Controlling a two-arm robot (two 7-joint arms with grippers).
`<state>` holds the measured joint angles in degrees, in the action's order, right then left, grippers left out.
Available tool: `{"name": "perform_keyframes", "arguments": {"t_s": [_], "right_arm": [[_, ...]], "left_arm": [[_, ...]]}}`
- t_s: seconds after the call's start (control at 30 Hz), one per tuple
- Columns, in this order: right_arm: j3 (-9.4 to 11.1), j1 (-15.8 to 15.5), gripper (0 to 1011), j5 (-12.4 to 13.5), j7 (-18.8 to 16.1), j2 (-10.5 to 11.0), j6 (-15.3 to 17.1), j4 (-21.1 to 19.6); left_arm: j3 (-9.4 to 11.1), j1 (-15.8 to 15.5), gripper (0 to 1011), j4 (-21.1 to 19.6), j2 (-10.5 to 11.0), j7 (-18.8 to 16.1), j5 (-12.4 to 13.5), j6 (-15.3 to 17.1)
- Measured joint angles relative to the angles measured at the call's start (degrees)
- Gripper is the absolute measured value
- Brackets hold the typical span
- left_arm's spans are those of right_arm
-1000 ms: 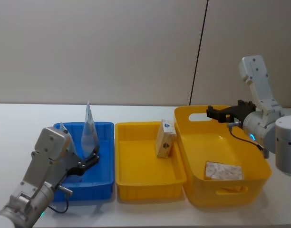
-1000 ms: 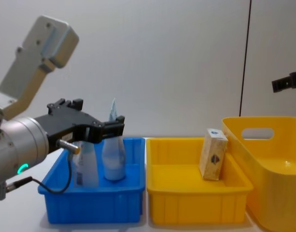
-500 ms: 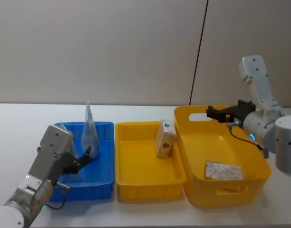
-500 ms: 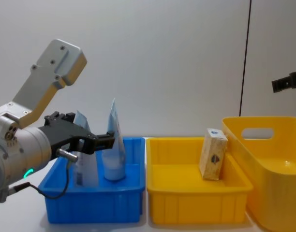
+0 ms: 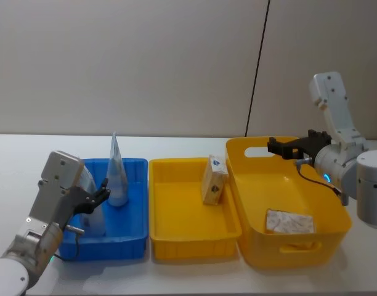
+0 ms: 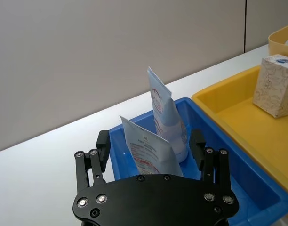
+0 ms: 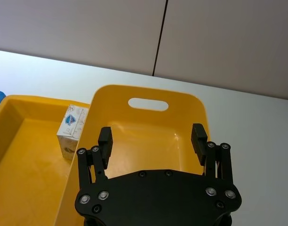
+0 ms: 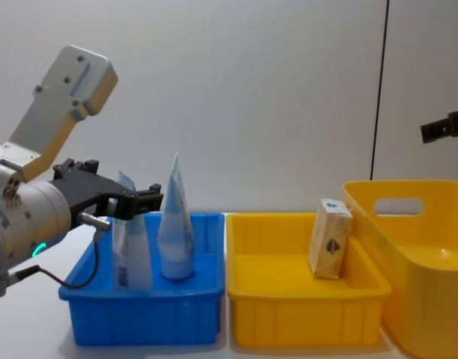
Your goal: Bimanual collaborative sorting of washing and personal care products
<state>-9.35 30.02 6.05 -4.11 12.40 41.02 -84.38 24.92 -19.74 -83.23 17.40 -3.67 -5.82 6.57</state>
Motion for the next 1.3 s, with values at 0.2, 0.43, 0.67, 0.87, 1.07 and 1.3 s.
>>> {"name": "perform_keyframes", "arguments": {"t_s": [0.2, 0.43, 0.67, 0.87, 1.07, 1.3], "right_arm": [[0.0, 0.0, 1004, 0.0, 0.0, 0.0, 0.0, 0.0], [0.0, 0.0, 1003, 0.0, 0.0, 0.0, 0.0, 0.0], [0.0, 0.0, 1003, 0.0, 0.0, 0.0, 0.0, 0.0], [0.0, 0.0, 1003, 0.0, 0.0, 0.0, 0.0, 0.0], [0.0, 0.0, 1003, 0.0, 0.0, 0.0, 0.0, 0.0], [0.0, 0.0, 1003, 0.0, 0.0, 0.0, 0.0, 0.0]], "left_arm": [[-0.74, -0.37, 1002, 1.19, -1.29, 1.23, -1.8, -0.03], [-1.15, -1.21, 1001, 3.67, -3.07, 2.8, -3.55, -0.23], [-1.46, -2.06, 1001, 6.56, -4.77, 3.29, -4.35, -0.26], [-1.55, -2.97, 1001, 9.53, -5.97, 3.55, -4.5, -0.2], [-1.76, -3.76, 1001, 12.07, -6.98, 3.56, -4.5, -0.16], [-1.92, -4.39, 1001, 14.02, -7.67, 3.5, -4.14, -0.32]]}}
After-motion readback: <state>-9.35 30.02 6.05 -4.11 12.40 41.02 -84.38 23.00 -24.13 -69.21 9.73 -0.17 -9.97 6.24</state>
